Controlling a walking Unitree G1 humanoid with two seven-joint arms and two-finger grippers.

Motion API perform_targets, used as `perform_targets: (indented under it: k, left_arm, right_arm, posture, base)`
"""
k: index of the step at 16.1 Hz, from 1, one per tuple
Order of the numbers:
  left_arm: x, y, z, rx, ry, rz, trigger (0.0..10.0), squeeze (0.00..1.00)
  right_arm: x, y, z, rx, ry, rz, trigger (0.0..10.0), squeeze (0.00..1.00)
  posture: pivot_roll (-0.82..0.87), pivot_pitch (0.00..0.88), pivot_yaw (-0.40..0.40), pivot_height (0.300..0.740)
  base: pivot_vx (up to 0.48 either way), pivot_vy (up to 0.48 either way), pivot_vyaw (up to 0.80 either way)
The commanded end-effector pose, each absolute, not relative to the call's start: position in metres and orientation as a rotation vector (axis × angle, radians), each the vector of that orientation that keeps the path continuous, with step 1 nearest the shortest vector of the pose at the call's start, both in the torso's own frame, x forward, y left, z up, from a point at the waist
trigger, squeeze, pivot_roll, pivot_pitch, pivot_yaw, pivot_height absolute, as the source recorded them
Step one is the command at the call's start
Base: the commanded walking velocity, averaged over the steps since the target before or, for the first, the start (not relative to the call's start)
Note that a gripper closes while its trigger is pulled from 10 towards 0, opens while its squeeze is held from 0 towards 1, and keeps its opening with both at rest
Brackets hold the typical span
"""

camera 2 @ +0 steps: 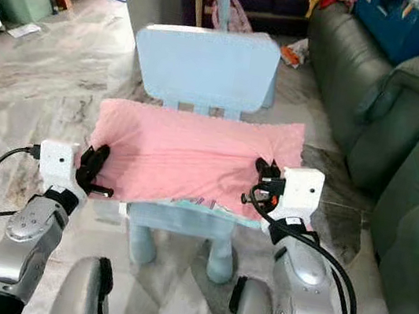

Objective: Move the pillow to the sofa

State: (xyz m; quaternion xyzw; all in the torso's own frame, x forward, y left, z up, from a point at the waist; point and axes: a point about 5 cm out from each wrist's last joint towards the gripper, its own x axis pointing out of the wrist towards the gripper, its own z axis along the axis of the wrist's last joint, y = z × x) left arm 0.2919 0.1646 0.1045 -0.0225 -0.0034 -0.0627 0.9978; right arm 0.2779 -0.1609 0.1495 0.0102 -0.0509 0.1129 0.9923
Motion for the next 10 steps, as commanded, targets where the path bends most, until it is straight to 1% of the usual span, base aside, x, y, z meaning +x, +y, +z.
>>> perform_targets:
  k: [1,7,8,10]
  left_arm:
    - [0.2908,0.1761,0.1072,-0.025,-0.011,-0.085,10.0,0.00]
    - [0.2911,0.1743,0.1065,-0.024,-0.006,-0.092,10.0,0.00]
    - [0.2912,0.1740,0.1061,-0.025,-0.005,-0.092,10.0,0.00]
    - [0.2915,0.1738,0.1061,-0.024,-0.006,-0.094,10.0,0.00]
  right_arm:
    - [0.2772,-0.1637,0.1625,0.018,-0.156,0.200,10.0,0.00]
    - [0.2766,-0.1644,0.1621,0.023,-0.153,0.197,10.0,0.00]
    - [0.2767,-0.1647,0.1622,0.024,-0.153,0.196,10.0,0.00]
    - [0.2766,-0.1640,0.1628,0.031,-0.156,0.201,10.0,0.00]
  posture:
    - [-0.17,0.000,0.078,0.603]
    - [-0.17,0.000,0.079,0.673]
    - [-0.18,0.000,0.079,0.693]
    - [-0.18,0.000,0.080,0.718]
  base:
    - [0.000,0.000,0.00]
    - [0.000,0.000,0.00]
    - [0.000,0.000,0.00]
    - [0.000,0.000,0.00]
